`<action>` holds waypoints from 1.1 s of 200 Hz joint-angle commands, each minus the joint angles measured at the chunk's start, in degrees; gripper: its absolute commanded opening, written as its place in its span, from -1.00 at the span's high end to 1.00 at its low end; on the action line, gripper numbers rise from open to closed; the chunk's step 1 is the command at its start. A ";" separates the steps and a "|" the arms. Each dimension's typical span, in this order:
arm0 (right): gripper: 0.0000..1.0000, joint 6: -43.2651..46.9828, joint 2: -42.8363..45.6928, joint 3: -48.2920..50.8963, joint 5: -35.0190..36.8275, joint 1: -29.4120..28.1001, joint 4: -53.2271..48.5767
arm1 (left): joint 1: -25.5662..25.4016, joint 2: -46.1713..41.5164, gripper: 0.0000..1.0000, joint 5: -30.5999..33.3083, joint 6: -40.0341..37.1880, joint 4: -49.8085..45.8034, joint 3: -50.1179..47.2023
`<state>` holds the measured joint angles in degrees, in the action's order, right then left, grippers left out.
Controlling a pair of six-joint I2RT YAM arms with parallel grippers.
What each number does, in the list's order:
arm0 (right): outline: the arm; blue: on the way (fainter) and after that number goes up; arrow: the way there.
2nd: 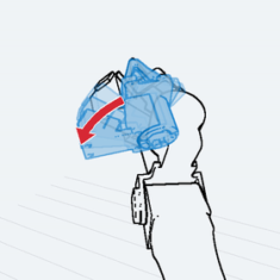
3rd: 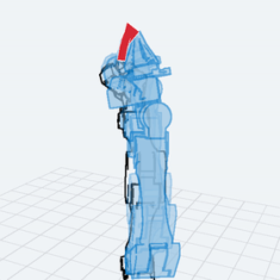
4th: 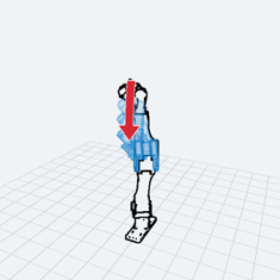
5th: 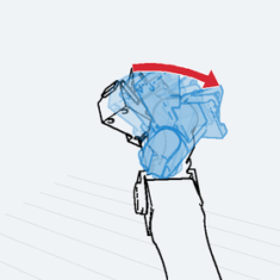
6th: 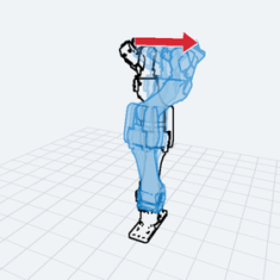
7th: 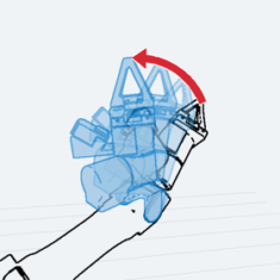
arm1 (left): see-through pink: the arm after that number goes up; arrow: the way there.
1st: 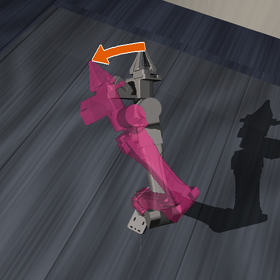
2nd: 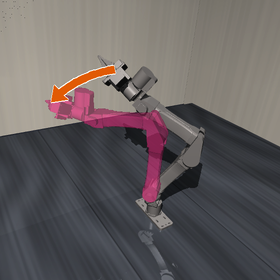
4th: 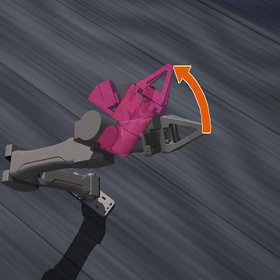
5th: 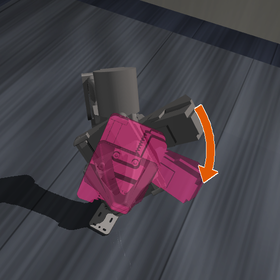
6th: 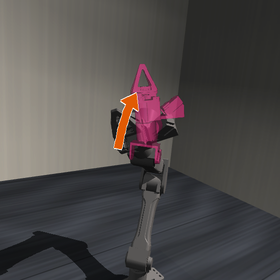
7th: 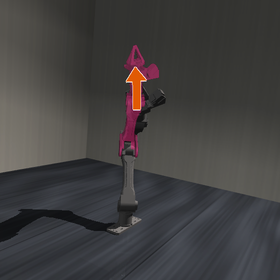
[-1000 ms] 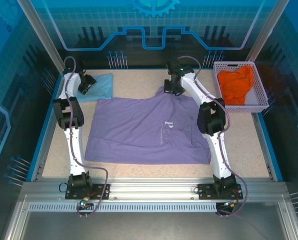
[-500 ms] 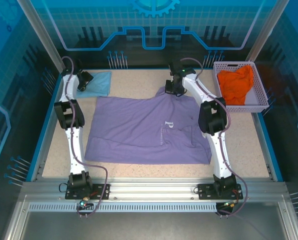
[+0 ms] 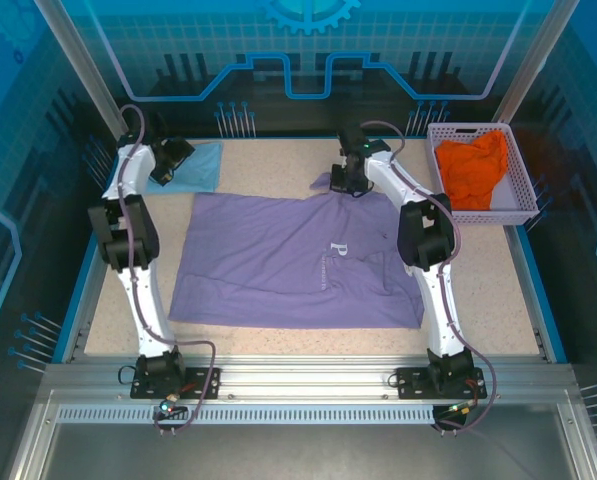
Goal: Fold and stack the t-shirts
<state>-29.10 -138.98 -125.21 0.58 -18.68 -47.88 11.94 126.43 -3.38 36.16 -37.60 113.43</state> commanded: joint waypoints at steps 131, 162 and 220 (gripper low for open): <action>0.95 0.33 3.64 2.54 -1.06 0.40 0.94 | -40.28 -57.00 -0.21 12.11 32.47 8.08 -76.37; 0.96 -1.83 5.35 6.04 -0.56 0.92 1.11 | -42.72 -56.62 -0.21 12.61 33.67 8.06 -80.19; 0.96 -3.22 12.96 16.20 0.33 1.01 4.46 | -45.95 -60.64 -0.23 12.88 36.26 7.30 -85.03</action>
<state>-30.92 -131.24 -113.19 -0.23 -18.50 -45.19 -32.36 68.77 8.01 69.82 -29.63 30.37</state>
